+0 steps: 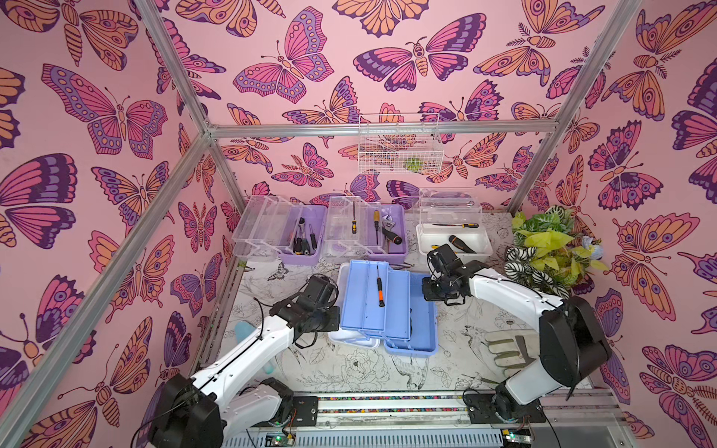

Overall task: Close toolboxes
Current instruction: Close the toolbox lid.

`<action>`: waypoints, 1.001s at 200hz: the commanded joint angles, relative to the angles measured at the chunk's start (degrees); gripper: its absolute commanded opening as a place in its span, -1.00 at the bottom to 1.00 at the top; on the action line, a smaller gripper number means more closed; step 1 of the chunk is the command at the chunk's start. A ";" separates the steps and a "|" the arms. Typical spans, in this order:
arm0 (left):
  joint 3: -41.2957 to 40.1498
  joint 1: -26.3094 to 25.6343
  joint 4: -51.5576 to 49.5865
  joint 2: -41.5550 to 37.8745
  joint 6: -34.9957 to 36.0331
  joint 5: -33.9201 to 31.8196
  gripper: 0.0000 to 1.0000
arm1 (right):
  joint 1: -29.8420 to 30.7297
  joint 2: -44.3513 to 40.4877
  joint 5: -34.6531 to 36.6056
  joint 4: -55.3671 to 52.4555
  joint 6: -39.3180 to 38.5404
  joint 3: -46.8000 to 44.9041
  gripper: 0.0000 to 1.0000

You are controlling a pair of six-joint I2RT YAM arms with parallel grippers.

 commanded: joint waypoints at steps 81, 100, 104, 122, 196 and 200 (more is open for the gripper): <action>4.40 -0.17 -4.57 -2.95 1.40 -5.74 -1.00 | -0.91 -4.43 -1.45 1.46 2.89 -4.80 -0.35; 4.71 -0.26 -4.76 -3.12 1.65 -5.83 -1.00 | -0.85 -3.56 -3.16 3.71 3.47 -5.92 -0.40; 4.79 -0.26 -4.75 -3.13 1.67 -5.71 -1.00 | -0.83 -3.32 -3.92 4.49 3.67 -6.20 -0.41; 5.15 -0.26 -4.90 -2.91 1.85 -5.23 -1.00 | -0.33 -2.06 -6.15 6.13 4.46 -6.68 -0.45; 6.88 -0.67 -6.76 -3.35 1.50 -6.18 -1.00 | 0.00 -4.26 -8.14 9.27 5.55 -8.44 -0.34; 7.12 -0.69 -6.99 -3.40 1.49 -6.27 -1.00 | 0.04 -4.38 -8.35 9.47 5.67 -8.41 -0.35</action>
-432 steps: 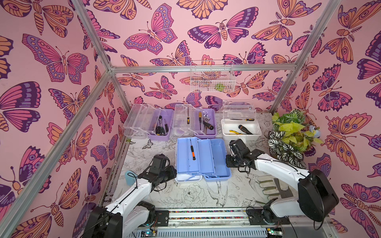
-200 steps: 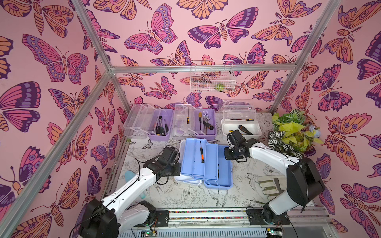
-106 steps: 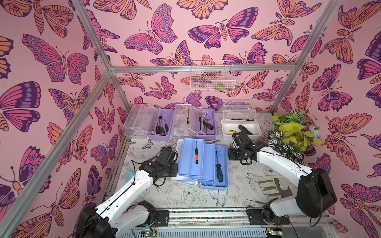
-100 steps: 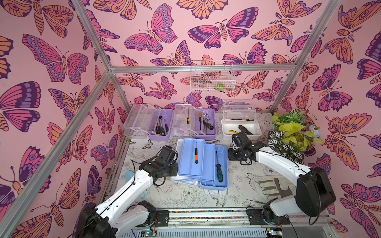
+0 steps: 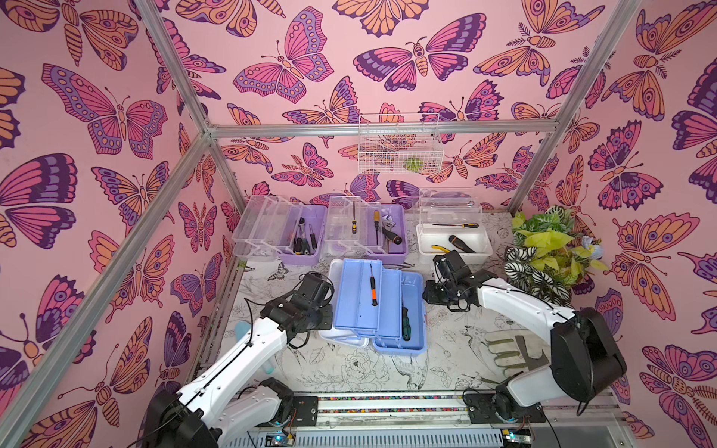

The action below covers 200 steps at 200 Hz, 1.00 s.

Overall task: Close toolboxes
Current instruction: Close the toolbox lid.

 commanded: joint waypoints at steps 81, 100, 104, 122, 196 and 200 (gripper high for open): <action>13.66 -8.86 -5.98 1.16 3.05 -8.73 -1.00 | 2.46 1.59 -5.87 3.68 1.98 -0.26 -0.69; 15.83 -12.21 -5.98 2.30 3.20 -10.46 -1.00 | 2.76 2.50 -6.02 4.00 2.18 0.01 -0.70; 16.27 -12.87 -5.96 2.48 3.19 -10.78 -1.00 | 2.85 2.65 -6.05 4.10 2.22 0.03 -0.70; 17.92 -15.70 -5.96 3.82 2.72 -11.92 -1.00 | 2.96 3.14 -6.29 4.43 2.57 0.12 -0.71; 20.96 -20.83 -5.17 8.26 1.19 -12.80 -0.79 | 3.47 4.55 -6.92 5.46 2.96 0.82 -0.76; 21.08 -21.09 -5.08 8.32 1.13 -12.75 -0.78 | 3.56 4.55 -6.92 5.48 3.03 0.91 -0.77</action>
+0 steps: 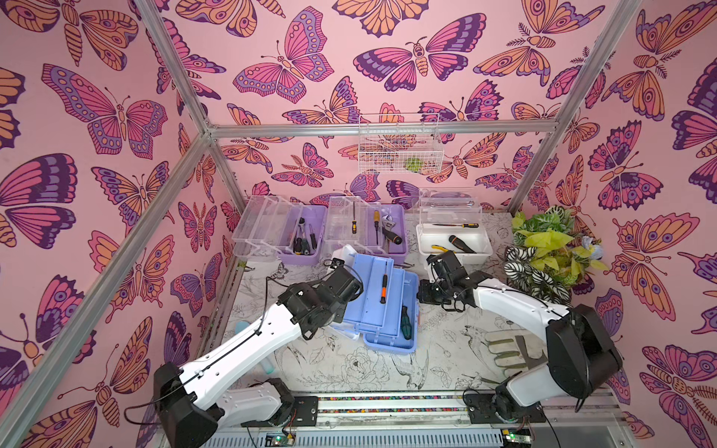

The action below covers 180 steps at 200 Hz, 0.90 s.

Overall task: Close toolboxes
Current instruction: Close the toolbox lid.

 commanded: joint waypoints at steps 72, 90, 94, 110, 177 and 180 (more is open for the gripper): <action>3.17 -6.76 10.57 1.06 0.41 11.46 -0.33 | 1.53 2.63 -3.17 1.53 0.69 1.05 -0.77; 3.33 -6.96 11.07 1.56 0.38 12.22 -0.28 | 1.56 2.63 -3.00 1.31 0.69 1.19 -0.77; 3.43 -7.05 11.23 1.75 0.53 12.47 -0.28 | 1.56 2.63 -2.91 1.23 0.68 1.22 -0.77; 3.74 -7.59 12.15 2.27 0.88 13.60 -0.27 | 1.54 2.63 -2.66 1.09 0.73 1.16 -0.77; 5.06 -10.12 17.64 7.89 1.15 20.33 -0.26 | 1.49 1.94 -1.74 1.28 0.51 0.27 -0.78; 5.21 -10.24 17.72 8.12 1.15 20.48 -0.26 | 1.49 1.85 -1.75 1.27 0.44 0.27 -0.79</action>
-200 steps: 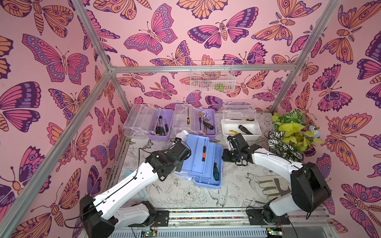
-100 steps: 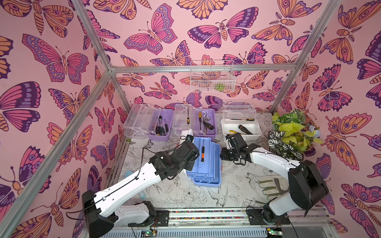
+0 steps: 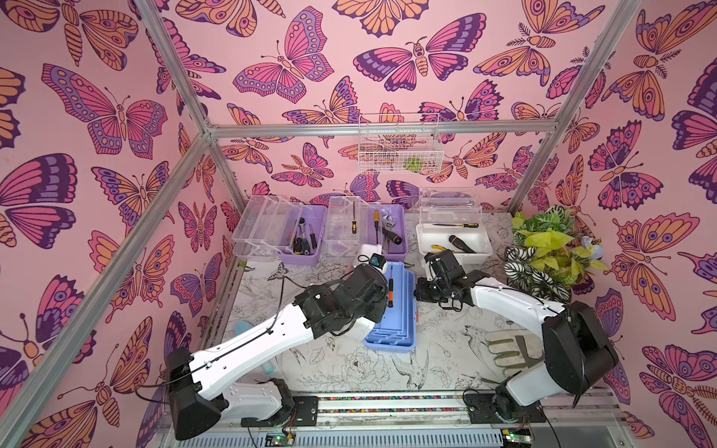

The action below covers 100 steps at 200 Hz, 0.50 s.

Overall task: Close toolboxes
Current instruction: Close the toolbox lid.

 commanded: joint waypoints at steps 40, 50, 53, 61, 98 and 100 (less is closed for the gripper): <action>1.21 -1.42 1.75 2.95 1.50 7.04 -0.06 | 0.83 0.19 -1.17 -1.08 -0.16 -0.63 -0.79; 1.12 -1.37 2.34 2.20 1.51 7.02 -0.02 | 0.83 0.08 -1.12 -1.14 -0.17 -0.64 -0.79; 1.02 -1.38 2.44 1.98 1.51 7.01 -0.01 | 0.83 0.02 -1.17 -1.12 -0.17 -0.60 -0.79; 0.80 -1.43 2.85 1.06 1.59 6.92 0.04 | 0.83 0.02 -1.21 -1.16 -0.17 -0.57 -0.79; 0.73 -3.29 2.80 -4.90 1.11 5.88 0.33 | 0.30 -0.08 -1.14 -1.66 -0.43 -0.47 -0.79; 0.64 -3.33 2.79 -5.34 0.90 5.65 0.33 | 0.30 -0.07 -1.13 -1.66 -0.39 -0.45 -0.79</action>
